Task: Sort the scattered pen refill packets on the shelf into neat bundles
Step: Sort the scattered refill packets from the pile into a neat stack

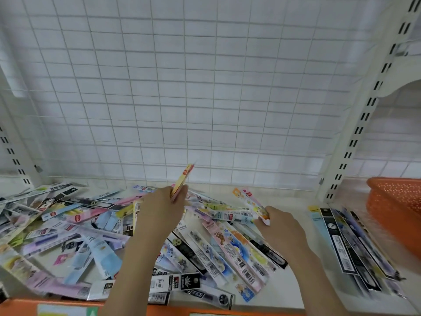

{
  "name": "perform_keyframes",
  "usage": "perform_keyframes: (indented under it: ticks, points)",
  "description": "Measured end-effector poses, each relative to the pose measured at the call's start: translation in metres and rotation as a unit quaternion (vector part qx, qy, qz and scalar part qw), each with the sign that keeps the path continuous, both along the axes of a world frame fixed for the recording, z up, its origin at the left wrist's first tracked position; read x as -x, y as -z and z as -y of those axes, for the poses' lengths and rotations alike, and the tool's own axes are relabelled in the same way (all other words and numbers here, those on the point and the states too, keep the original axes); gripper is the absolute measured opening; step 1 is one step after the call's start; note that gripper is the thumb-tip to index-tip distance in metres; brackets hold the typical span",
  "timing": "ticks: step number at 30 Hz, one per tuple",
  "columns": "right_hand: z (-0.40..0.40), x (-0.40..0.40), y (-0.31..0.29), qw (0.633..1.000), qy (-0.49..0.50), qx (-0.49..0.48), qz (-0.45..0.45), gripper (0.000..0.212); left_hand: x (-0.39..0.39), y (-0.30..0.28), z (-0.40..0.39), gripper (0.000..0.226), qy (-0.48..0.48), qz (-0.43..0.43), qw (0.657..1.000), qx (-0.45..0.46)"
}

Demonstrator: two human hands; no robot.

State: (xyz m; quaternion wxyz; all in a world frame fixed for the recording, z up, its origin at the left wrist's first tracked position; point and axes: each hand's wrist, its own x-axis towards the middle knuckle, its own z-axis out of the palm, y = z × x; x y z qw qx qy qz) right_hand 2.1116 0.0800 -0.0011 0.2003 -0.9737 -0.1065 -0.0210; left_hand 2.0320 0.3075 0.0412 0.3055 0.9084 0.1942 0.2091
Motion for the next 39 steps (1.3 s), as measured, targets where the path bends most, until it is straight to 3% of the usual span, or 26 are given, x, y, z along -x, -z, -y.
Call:
perform_keyframes:
  ticks: [7,13,18,21,24,31,37,39]
  points:
    - [-0.012,-0.006,0.007,0.999,-0.027,0.042,-0.008,0.013,0.016,0.007,-0.001,0.033,-0.005,0.018,1.000,0.012]
    - [-0.030,-0.008,0.016,0.998,-0.053,0.031,-0.009,0.030,0.026,0.014,-0.005,0.014,-0.006,0.008,1.000,0.030]
    - [-0.034,-0.002,0.016,0.999,-0.044,0.024,0.004,0.027,0.034,0.023,-0.003,0.051,0.009,0.009,0.997,0.082]
    - [-0.030,0.002,0.013,0.998,-0.035,0.043,0.012,0.025,0.036,0.026,0.002,0.061,0.013,-0.001,0.994,0.108]
    - [-0.020,0.008,0.009,0.998,-0.035,0.059,0.014,0.022,0.037,0.029,0.007,0.054,0.009,-0.019,0.993,0.116]
    - [0.010,0.017,0.003,1.000,-0.009,-0.011,-0.017,0.009,0.040,0.036,0.014,0.046,-0.008,-0.024,0.996,0.088]
    - [0.006,0.034,0.002,1.000,0.004,0.021,0.009,0.044,0.042,0.038,0.011,0.026,0.011,-0.005,0.999,0.035]
    - [-0.003,0.038,0.000,0.999,0.000,0.049,0.009,0.038,0.044,0.036,0.009,0.032,0.018,0.010,0.999,0.043]
